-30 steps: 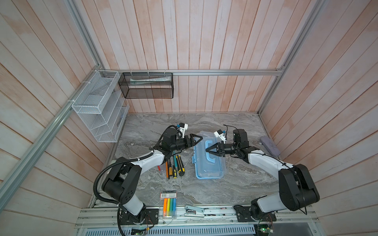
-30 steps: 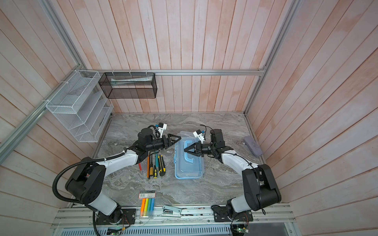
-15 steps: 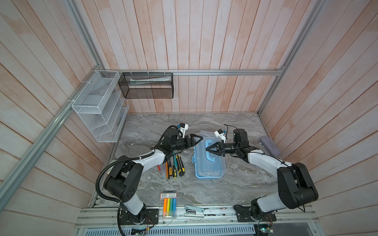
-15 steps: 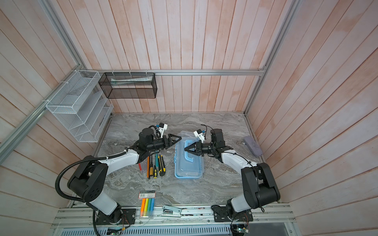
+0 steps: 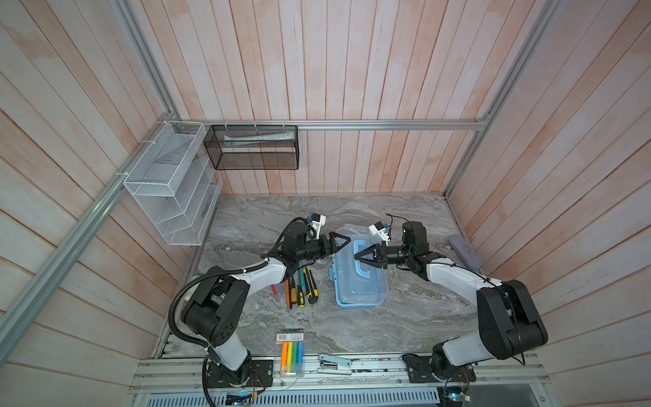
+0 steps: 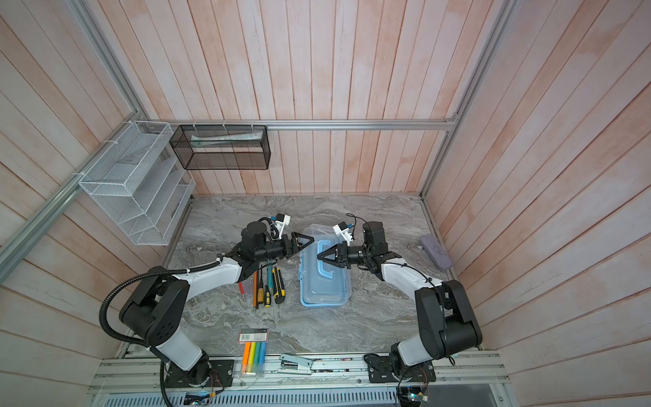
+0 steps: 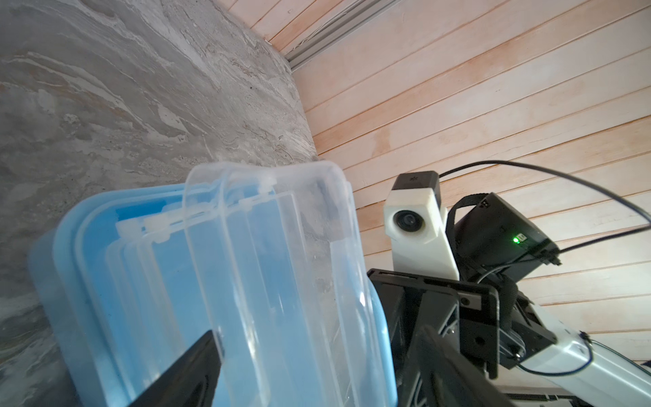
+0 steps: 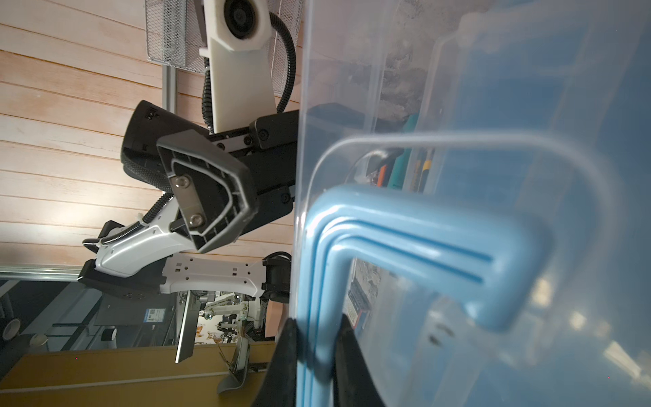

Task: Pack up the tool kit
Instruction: 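Swing the clear lid open away from the left gripper with the right gripper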

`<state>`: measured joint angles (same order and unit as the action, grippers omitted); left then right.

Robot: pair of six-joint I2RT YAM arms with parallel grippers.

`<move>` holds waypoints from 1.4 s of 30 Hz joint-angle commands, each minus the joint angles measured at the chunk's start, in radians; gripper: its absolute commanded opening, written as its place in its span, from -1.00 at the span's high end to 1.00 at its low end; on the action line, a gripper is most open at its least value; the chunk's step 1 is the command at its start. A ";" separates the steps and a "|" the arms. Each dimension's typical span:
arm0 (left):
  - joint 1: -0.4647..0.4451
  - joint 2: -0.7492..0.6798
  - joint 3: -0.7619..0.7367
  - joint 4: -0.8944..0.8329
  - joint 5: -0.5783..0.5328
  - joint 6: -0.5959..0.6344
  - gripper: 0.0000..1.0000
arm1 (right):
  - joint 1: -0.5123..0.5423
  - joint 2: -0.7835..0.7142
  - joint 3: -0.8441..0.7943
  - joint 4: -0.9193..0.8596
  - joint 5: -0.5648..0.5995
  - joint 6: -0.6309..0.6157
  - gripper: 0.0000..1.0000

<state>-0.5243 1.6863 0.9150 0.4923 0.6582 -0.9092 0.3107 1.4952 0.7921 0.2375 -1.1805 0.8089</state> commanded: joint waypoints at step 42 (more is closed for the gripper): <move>-0.177 0.233 0.581 -0.346 -0.057 0.137 -0.80 | -0.321 -0.575 -0.011 -0.496 0.619 -0.166 -0.29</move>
<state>-0.7280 1.9987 1.5494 0.2371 0.6617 -0.8417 -0.0044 0.9096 0.7803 -0.2474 -0.5457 0.6785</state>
